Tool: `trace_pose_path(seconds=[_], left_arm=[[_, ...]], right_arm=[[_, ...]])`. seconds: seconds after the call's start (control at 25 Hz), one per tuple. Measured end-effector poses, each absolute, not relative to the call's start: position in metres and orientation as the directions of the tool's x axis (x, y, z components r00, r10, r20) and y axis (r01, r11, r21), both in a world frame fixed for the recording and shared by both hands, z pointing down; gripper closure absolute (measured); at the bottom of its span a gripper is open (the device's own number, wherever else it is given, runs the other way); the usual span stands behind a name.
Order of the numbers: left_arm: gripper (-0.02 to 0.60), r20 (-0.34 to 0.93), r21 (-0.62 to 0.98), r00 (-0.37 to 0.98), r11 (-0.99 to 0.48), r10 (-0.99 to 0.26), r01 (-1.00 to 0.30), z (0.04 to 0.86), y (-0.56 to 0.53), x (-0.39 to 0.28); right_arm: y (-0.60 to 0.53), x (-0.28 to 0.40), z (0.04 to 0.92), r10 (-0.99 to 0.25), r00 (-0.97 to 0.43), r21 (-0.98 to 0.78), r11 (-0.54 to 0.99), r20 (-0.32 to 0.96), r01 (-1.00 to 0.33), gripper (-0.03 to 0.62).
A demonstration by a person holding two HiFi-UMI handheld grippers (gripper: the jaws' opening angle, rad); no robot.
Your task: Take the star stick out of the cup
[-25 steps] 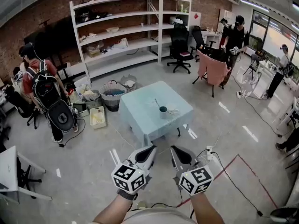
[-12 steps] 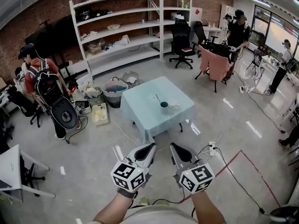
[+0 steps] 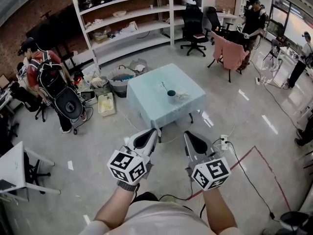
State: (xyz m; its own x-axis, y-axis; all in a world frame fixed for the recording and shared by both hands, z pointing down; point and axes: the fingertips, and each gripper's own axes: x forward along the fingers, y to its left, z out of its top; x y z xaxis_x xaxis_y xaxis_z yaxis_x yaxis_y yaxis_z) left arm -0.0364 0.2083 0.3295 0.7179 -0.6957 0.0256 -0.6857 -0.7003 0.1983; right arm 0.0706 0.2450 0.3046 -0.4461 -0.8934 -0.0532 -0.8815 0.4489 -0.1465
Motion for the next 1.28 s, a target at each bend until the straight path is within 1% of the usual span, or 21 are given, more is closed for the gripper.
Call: trace_pose_path(seconds=[0.2,0.48,0.84,1.28], left_arm=[[0.575,0.038,0.19,0.708,-0.691,-0.705,-0.698,0.332,0.189,-0.033],[0.575,0.069,0.214,0.716,-0.691,-0.694,-0.69,0.359,0.153,-0.023],[0.575,0.084,0.236,0.744,-0.712,-0.663,-0.662,0.38,0.063,-0.015],[0.575,0.123,0.245,0.788,-0.751,-0.604,-0.614,0.411,-0.073,-0.028]], right_arm=[[0.228,0.094,0.306,-0.912,-0.404,-0.201,0.408,-0.064,-0.89,0.584],[0.197,0.105,0.324,-0.923,-0.382,-0.226,0.381,-0.041,-0.896,0.585],[0.113,0.099,0.333,-0.933,-0.36,-0.201,0.356,-0.018,-0.912,0.584],[-0.024,0.071,0.341,-0.96,-0.28,-0.182,0.272,0.021,-0.945,0.585]])
